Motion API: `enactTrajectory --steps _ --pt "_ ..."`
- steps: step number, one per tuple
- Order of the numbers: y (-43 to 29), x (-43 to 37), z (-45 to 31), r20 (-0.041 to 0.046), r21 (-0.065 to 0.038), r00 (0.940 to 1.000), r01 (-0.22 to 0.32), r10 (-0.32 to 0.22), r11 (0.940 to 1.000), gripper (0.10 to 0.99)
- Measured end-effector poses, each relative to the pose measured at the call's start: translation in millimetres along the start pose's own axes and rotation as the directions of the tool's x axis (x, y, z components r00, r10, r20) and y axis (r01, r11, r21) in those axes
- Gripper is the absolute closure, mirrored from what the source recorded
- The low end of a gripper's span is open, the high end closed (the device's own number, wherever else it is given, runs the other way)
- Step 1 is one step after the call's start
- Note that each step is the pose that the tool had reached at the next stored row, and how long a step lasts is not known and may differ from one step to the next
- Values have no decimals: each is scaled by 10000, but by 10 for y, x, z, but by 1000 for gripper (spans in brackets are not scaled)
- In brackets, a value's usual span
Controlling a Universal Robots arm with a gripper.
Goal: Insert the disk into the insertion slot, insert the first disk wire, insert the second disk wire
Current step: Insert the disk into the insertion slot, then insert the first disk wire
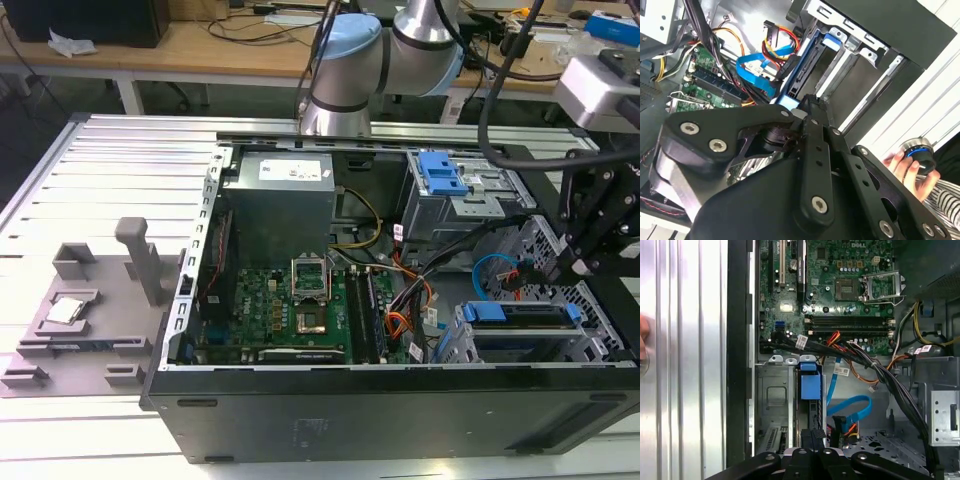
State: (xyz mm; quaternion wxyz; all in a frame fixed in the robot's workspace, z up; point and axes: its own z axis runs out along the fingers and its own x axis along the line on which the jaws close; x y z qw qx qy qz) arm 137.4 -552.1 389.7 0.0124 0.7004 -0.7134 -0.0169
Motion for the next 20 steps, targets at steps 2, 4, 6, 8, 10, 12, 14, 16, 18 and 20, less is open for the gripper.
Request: enactTrajectory --steps 2,4,6,8,10,12,14,16,18,20 --pt "-4 0 28 0 0 10000 1 -1 10000 980" --pt "-6 0 58 -1 0 10000 1 -1 10000 980" --pt "-10 0 107 0 0 10000 1 -1 10000 980" --pt "-12 0 127 1 0 10000 2 -2 10000 980" --pt "-16 1 134 -2 0 10000 1 -1 10000 980" --pt "-16 0 135 0 0 10000 1 -1 10000 980" --pt "-17 0 135 0 0 10000 2 -2 10000 980" --pt "-17 0 135 0 0 10000 2 -2 10000 980" --pt "-17 0 136 0 0 10000 2 -2 10000 980" --pt "-17 0 135 0 0 10000 1 -1 10000 980"
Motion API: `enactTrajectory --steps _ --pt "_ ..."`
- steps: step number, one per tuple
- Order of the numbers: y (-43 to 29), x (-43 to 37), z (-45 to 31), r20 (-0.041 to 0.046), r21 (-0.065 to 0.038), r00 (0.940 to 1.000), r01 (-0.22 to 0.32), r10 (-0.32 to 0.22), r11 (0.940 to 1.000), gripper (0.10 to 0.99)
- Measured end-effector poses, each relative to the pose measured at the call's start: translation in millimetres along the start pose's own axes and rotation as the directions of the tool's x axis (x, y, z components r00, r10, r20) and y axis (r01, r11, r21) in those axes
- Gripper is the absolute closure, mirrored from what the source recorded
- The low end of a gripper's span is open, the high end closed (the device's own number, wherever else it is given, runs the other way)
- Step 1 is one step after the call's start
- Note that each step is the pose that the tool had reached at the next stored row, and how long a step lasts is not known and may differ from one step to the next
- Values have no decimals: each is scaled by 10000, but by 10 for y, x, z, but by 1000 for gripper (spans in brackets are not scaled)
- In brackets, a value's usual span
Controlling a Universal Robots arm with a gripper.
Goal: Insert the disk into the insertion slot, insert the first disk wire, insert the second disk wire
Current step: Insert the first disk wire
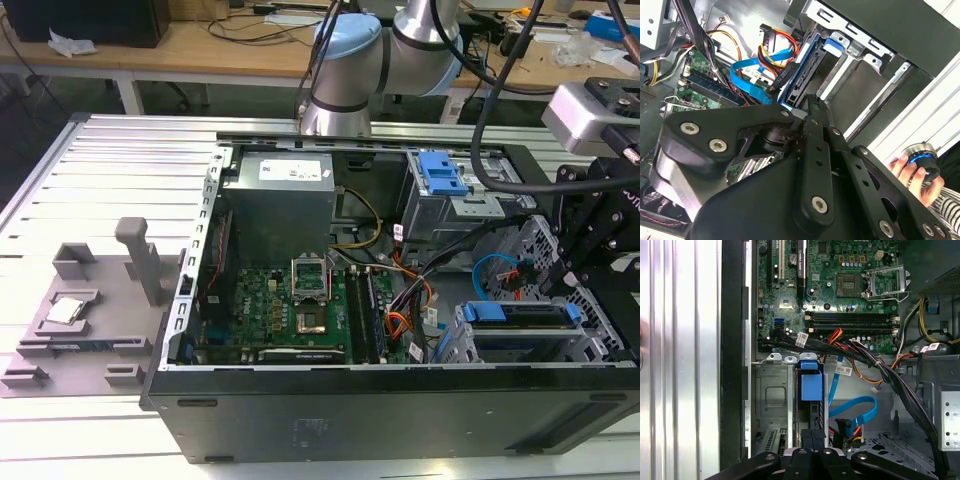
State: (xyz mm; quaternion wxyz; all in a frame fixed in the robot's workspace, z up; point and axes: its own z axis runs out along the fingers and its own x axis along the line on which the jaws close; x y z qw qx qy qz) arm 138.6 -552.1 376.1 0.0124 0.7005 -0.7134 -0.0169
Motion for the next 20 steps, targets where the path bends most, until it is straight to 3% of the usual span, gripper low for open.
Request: enactTrajectory --steps 5,6,9,10,12,15,20 --pt "-1 0 0 0 0 10000 0 0 10000 973" --pt "-1 0 0 0 0 10000 0 0 10000 851" --pt "-1 0 0 1 0 10000 0 0 10000 792" --pt "-1 0 0 0 0 10000 0 0 10000 725" --pt "-55 -139 8 2 -4 10000 1 -1 10000 725" --pt "-72 -255 17 2 -4 10000 0 0 10000 725" --pt "-85 -280 109 -1 -18 10000 1 -1 10000 725"
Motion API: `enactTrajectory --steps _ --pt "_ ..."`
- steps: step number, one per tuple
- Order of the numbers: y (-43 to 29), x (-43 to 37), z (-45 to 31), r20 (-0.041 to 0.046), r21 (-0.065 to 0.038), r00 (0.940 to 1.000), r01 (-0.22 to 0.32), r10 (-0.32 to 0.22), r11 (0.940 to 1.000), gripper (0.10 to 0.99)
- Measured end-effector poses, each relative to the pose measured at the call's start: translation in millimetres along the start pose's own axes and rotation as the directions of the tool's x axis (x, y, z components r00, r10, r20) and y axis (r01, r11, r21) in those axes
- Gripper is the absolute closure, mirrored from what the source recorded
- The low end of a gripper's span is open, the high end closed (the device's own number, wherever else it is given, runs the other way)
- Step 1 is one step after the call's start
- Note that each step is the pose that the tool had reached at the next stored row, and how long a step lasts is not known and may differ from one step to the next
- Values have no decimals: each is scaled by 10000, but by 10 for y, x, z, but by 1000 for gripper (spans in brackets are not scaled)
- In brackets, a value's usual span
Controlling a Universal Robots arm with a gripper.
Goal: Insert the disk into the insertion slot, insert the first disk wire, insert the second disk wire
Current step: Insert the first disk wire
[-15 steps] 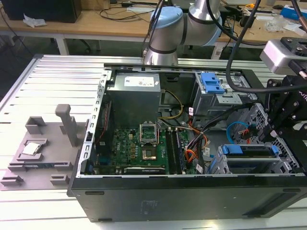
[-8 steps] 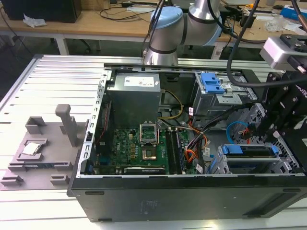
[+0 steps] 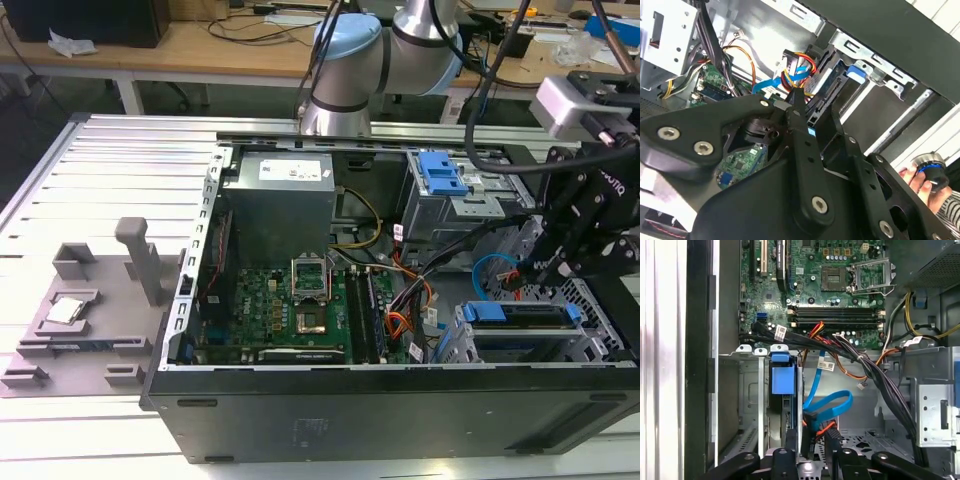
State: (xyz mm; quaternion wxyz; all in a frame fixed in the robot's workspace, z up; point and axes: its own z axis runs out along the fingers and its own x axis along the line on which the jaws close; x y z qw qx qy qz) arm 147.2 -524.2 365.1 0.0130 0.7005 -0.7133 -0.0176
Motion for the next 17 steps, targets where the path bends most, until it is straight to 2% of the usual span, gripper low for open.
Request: enactTrajectory --steps 3,7,8,9,10,13,17 --pt "-3 0 45 -8 0 10000 -1 1 10000 725" --pt "-3 0 50 -53 1 10000 -3 3 10000 725" --pt "-3 0 51 -59 1 10000 -3 3 10000 741" --pt "-3 0 50 -73 1 10000 -4 4 10000 871" --pt "-3 0 51 -83 1 10000 -5 5 10000 910" --pt "-3 1 51 -103 2 9999 -6 6 10000 910" --pt "-13 96 82 -102 1 9999 -5 5 10000 910"
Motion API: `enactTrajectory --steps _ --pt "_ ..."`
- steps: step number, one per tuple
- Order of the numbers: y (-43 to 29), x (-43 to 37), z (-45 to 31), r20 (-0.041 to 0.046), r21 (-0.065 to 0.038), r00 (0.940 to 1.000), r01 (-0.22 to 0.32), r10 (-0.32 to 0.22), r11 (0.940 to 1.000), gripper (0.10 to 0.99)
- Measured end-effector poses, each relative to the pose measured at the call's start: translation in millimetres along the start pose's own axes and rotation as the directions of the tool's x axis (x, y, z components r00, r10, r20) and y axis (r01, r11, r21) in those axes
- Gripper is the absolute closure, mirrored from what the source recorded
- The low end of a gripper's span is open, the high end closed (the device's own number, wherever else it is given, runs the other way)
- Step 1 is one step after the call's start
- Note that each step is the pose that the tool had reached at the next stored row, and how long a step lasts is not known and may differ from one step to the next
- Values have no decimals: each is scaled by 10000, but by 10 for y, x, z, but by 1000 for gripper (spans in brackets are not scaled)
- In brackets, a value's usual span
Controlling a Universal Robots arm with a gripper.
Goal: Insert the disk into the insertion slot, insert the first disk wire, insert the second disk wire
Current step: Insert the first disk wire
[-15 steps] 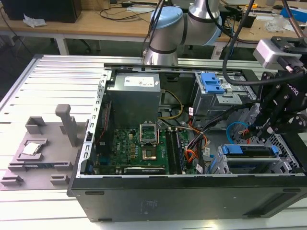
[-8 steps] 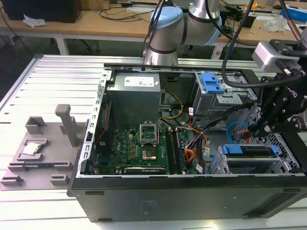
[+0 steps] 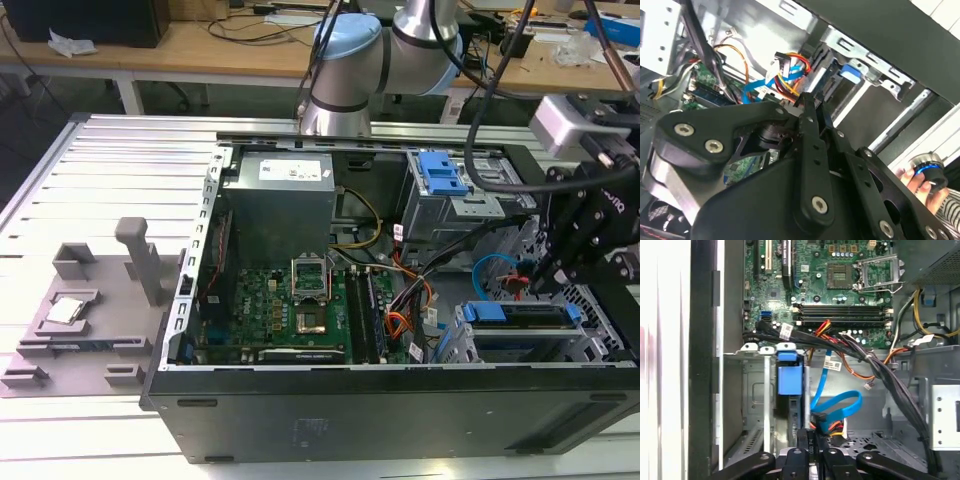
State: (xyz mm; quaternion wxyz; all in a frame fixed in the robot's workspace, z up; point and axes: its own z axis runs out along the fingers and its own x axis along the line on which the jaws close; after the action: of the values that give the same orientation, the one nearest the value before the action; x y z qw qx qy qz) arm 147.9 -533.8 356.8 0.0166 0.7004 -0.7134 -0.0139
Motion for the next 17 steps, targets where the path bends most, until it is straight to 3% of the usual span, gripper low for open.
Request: enactTrajectory --steps 4,8,17 --pt "-26 13 60 1 -1 10000 1 -1 10000 910" --pt "-36 18 88 66 -2 10000 2 -2 10000 910" --pt "-48 75 134 71 -2 10000 4 -4 10000 910"
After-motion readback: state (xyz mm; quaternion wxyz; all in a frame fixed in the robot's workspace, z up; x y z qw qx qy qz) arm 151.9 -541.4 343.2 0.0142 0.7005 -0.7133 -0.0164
